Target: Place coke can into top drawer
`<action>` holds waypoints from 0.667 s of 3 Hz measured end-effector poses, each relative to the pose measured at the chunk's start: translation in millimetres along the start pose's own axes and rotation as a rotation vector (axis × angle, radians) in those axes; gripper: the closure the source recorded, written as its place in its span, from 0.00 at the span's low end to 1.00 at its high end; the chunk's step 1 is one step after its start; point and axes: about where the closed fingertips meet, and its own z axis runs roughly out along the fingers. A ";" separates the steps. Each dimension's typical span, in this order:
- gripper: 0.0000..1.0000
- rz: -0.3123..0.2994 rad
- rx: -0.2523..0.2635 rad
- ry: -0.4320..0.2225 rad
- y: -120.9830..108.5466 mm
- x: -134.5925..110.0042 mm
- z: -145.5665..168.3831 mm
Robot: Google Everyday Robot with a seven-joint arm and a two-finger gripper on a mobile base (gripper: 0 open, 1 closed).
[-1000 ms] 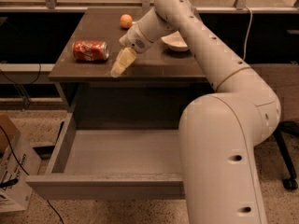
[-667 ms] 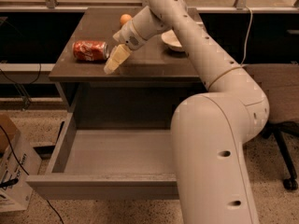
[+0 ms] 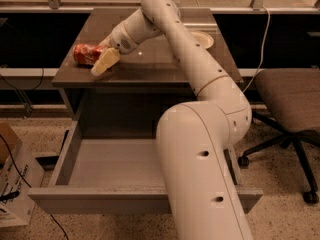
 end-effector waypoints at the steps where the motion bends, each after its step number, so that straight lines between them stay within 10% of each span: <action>1: 0.47 0.020 -0.007 0.008 -3.6 0.0 11.0; 2: 0.71 0.038 0.028 0.024 -7.1 1.0 -3.7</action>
Offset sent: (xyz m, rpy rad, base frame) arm 0.0036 -0.0282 0.0181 -0.0407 -0.0018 -0.1052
